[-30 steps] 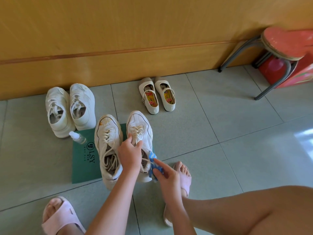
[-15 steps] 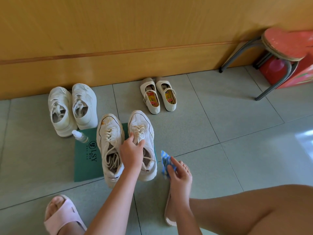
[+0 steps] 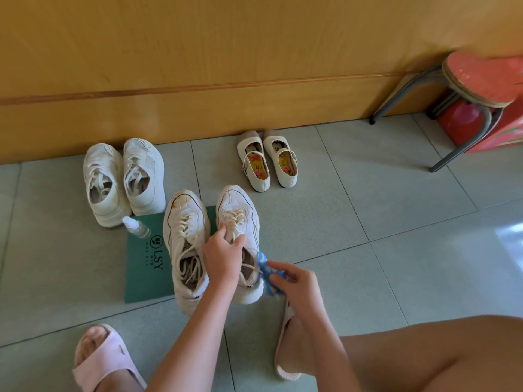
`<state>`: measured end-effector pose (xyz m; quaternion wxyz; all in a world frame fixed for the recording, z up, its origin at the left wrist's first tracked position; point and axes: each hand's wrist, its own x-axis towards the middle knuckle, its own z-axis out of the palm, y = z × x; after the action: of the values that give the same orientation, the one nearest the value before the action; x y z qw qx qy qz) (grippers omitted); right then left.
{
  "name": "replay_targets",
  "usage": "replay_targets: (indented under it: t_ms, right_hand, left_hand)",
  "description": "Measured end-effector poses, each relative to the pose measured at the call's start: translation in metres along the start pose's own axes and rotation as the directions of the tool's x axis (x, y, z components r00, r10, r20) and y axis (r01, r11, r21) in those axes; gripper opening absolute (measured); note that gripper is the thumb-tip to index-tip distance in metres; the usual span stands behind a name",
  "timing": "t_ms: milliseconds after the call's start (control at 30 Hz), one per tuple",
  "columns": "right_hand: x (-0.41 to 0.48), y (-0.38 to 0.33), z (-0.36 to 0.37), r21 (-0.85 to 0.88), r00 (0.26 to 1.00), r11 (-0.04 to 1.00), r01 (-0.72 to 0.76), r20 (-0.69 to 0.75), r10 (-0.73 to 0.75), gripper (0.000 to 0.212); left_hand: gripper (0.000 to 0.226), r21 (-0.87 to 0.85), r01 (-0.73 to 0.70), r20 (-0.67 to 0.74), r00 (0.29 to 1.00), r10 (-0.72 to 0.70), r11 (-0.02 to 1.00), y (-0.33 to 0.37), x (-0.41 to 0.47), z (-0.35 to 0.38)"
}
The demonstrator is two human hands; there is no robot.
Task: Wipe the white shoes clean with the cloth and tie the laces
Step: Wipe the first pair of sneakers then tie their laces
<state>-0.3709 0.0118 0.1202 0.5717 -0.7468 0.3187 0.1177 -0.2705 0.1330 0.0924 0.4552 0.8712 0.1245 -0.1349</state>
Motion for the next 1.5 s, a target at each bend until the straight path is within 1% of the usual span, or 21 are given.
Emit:
replay_targets:
  t_ms: [67, 133, 200, 267, 400, 533, 600, 700, 800, 833, 867, 933, 1000, 1067, 1133, 1233, 1300, 1367, 1400, 1433, 1500]
  right_hand:
    - [0.021, -0.005, 0.0, 0.044, 0.995, 0.999, 0.005, -0.095, -0.001, 0.031]
    - [0.043, -0.023, 0.006, 0.005, 0.987, 0.997, 0.074, -0.144, -0.073, 0.031]
    - [0.061, -0.041, 0.018, -0.054, 0.981, 0.989, 0.139, -0.126, -0.145, 0.031]
    - [0.074, -0.051, 0.029, -0.109, 0.982, 0.981, 0.163, -0.083, -0.172, 0.031]
    - [0.075, -0.054, 0.027, -0.218, 0.978, 0.954, 0.206, 0.013, -0.208, 0.031]
    - [0.056, -0.04, 0.018, -0.226, 0.973, 0.946, 0.231, 0.061, -0.223, 0.029]
    - [0.049, -0.037, 0.009, -0.195, 0.975, 0.956, 0.221, 0.082, -0.208, 0.029]
    - [0.043, -0.044, -0.002, 0.006, 0.987, 0.988, 0.156, 0.031, -0.156, 0.028]
    - [0.044, -0.067, 0.003, 0.176, 0.985, 0.97, 0.169, -0.055, -0.162, 0.031]
    - [0.046, -0.077, 0.008, 0.232, 0.986, 0.958, 0.167, -0.054, -0.159, 0.031]
    - [0.048, -0.087, 0.015, 0.276, 0.988, 0.948, 0.157, -0.039, -0.152, 0.03]
    - [0.05, -0.102, 0.031, 0.278, 0.985, 0.946, 0.169, -0.009, -0.173, 0.03]
    - [0.049, -0.112, 0.046, 0.207, 0.976, 0.957, 0.206, 0.027, -0.216, 0.032]
    - [0.047, -0.118, 0.055, 0.148, 0.967, 0.966, 0.214, 0.109, -0.231, 0.035]
    - [0.046, -0.12, 0.058, 0.15, 0.955, 0.972, 0.182, 0.208, -0.211, 0.038]
    - [0.044, -0.121, 0.054, 0.199, 0.937, 0.973, 0.115, 0.303, -0.173, 0.042]
    - [0.045, -0.12, 0.053, 0.218, 0.93, 0.97, 0.105, 0.325, -0.174, 0.044]
    - [0.047, -0.116, 0.054, 0.24, 0.94, 0.964, 0.119, 0.284, -0.187, 0.043]
    - [0.05, -0.112, 0.056, 0.202, 0.956, 0.969, 0.141, 0.226, -0.187, 0.043]
    - [0.053, -0.107, 0.057, 0.099, 0.973, 0.983, 0.157, 0.153, -0.171, 0.044]
    - [0.056, -0.095, 0.064, -0.219, 0.994, 0.971, 0.097, 0.061, -0.086, 0.064]
  left_hand:
    - [0.06, -0.032, 0.0, 0.011, 1.0, 0.001, 0.999, 0.001, -0.001, -0.001]
    - [0.066, -0.073, 0.023, 0.016, 1.0, -0.022, 0.997, 0.003, -0.002, -0.003]
    - [0.066, -0.108, 0.043, 0.023, 0.999, -0.04, 0.993, 0.005, -0.003, -0.004]
    - [0.062, -0.128, 0.064, 0.029, 0.998, -0.061, 0.99, 0.007, -0.003, -0.005]
    - [0.056, -0.093, 0.066, 0.021, 0.998, -0.065, 0.993, 0.01, -0.005, -0.006]
    - [0.057, -0.086, 0.039, 0.026, 0.999, -0.037, 0.996, 0.01, -0.006, -0.007]
    - [0.059, -0.081, 0.044, 0.044, 0.998, -0.041, 0.996, 0.008, -0.004, -0.007]
    - [0.05, -0.074, 0.021, 0.02, 1.0, -0.02, 0.997, 0.014, -0.004, -0.01]
    - [0.039, -0.211, -0.093, -0.089, 0.993, 0.076, 0.973, 0.036, -0.007, -0.027]
    - [0.038, -0.295, -0.086, -0.072, 0.995, 0.068, 0.952, 0.045, -0.006, -0.034]
    - [0.034, -0.41, -0.034, -0.017, 0.999, 0.029, 0.911, 0.053, -0.004, -0.04]
    - [0.024, -0.614, 0.146, 0.168, 0.984, -0.052, 0.776, 0.062, 0.003, -0.051]
    - [0.02, -0.665, 0.233, 0.26, 0.963, -0.073, 0.709, 0.06, 0.01, -0.057]
    - [0.027, -0.68, 0.232, 0.238, 0.967, -0.091, 0.695, 0.049, 0.015, -0.062]
    - [0.032, -0.694, 0.228, 0.208, 0.972, -0.113, 0.683, 0.039, 0.021, -0.068]
    - [0.028, -0.695, 0.243, 0.254, 0.963, -0.086, 0.677, 0.033, 0.026, -0.078]
    - [0.021, -0.685, 0.237, 0.278, 0.959, -0.054, 0.689, 0.033, 0.028, -0.082]
    - [0.015, -0.667, 0.195, 0.23, 0.972, -0.05, 0.719, 0.027, 0.033, -0.085]
    - [0.013, -0.659, 0.173, 0.19, 0.98, -0.059, 0.732, 0.023, 0.037, -0.086]
    - [0.011, -0.65, 0.148, 0.152, 0.986, -0.063, 0.745, 0.019, 0.041, -0.088]
    - [0.005, -0.629, 0.12, 0.105, 0.992, -0.069, 0.768, 0.016, 0.046, -0.093]
